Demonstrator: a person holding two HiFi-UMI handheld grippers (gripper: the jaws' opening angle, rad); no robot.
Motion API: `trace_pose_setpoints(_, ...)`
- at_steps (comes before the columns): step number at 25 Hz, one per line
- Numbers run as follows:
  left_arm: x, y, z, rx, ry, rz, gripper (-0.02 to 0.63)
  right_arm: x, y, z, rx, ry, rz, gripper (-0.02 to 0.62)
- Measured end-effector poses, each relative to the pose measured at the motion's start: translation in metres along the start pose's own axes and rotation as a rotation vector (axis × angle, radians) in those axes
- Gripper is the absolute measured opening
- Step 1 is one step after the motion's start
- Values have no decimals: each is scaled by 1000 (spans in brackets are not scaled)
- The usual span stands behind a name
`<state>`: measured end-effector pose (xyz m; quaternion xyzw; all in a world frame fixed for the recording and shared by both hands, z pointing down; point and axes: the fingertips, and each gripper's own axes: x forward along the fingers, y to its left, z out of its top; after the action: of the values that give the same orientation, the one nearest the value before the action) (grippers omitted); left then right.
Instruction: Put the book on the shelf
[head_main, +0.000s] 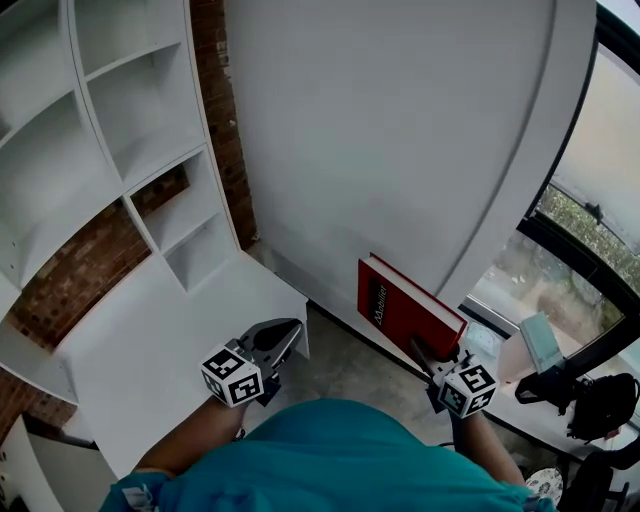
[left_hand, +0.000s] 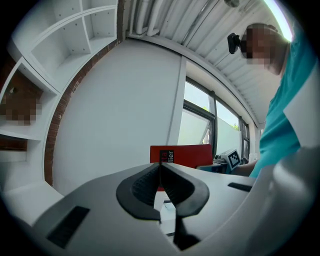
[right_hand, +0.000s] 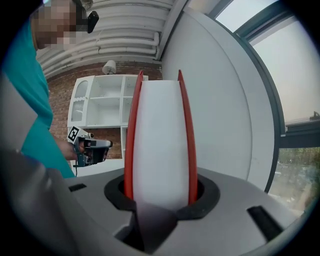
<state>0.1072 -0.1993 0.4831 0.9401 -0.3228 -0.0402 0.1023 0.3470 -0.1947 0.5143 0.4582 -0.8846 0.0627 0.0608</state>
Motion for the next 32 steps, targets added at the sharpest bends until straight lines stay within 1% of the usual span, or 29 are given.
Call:
trace_pose_setpoints(3, 22, -1, 2, 4, -9, 23, 21, 5, -24, 1, -4, 5, 26, 172)
trace_pose_setpoints(6, 33, 1, 2, 12, -5, 41, 21, 12, -39, 1, -8, 6, 41, 173)
trace_pose_setpoints(10, 42, 13, 0, 19, 6, 40, 21, 25, -50, 2, 4, 5, 32, 172)
trace_pose_setpoints(15, 50, 39, 5, 15, 4, -7, 21, 38, -45, 8, 4, -1, 2, 173)
trace_pose_setpoints(17, 58, 52, 10, 18, 3, -38, 21, 44, -48, 11, 4, -7, -28, 173)
trace_pose_setpoints(20, 62, 68, 17, 22, 10, -73, 21, 51, -48, 12, 54, -14, -76, 172)
trace_pose_setpoints(24, 61, 93, 34, 56, 2, -86, 21, 66, -48, 21, 84, -26, -94, 172)
trace_pose_setpoints(27, 57, 111, 46, 74, -15, -77, 21, 86, -46, 36, 122, -51, -77, 173)
trace_pose_setpoints(32, 45, 134, 71, 116, -54, -30, 21, 119, -39, 75, 226, -112, 9, 172)
